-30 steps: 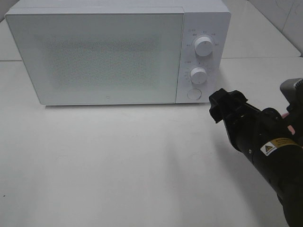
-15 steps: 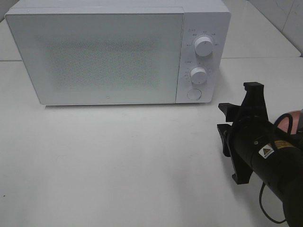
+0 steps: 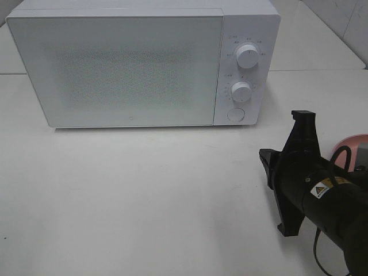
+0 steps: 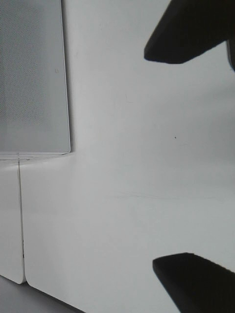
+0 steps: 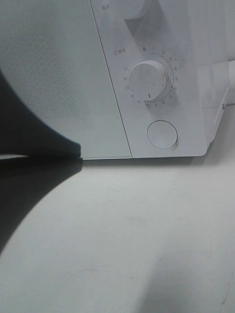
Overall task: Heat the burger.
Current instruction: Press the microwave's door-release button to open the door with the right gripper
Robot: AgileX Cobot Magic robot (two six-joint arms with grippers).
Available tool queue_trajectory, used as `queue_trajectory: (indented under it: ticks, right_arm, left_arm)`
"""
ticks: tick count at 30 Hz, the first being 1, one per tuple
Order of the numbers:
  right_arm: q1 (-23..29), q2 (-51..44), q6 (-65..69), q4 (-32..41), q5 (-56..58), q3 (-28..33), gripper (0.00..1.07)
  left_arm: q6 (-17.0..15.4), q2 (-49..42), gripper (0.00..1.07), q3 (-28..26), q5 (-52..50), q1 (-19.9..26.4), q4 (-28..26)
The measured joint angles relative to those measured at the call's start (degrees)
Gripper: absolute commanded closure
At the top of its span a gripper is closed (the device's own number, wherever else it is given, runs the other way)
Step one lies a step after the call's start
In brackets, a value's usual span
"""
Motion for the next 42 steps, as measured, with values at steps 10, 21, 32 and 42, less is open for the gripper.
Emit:
queue_trajectory:
  ticks: [10, 21, 32, 42]
  right_arm:
    - [0.00, 5.21, -2.41, -0.11, 0.23, -3.15, 1.07]
    - [-8.19, 10.14, -1.55, -8.31, 1.95, -9.17, 1.07]
    - [-15.01, 14.50, 0.34, -15.58, 6.36, -15.24, 1.07]
    - [-19.25, 17.25, 2.41, -19.14, 7.56, -19.60, 1.07]
  left_arm:
    - [0.00, 0.00, 0.09, 0.00, 0.00, 0.00, 0.00]
    - [0.00, 0.00, 0.09, 0.00, 0.00, 0.00, 0.00]
    - [0.00, 0.00, 0.09, 0.00, 0.00, 0.00, 0.00]
    - [0.00, 0.00, 0.09, 0.00, 0.00, 0.00, 0.00]
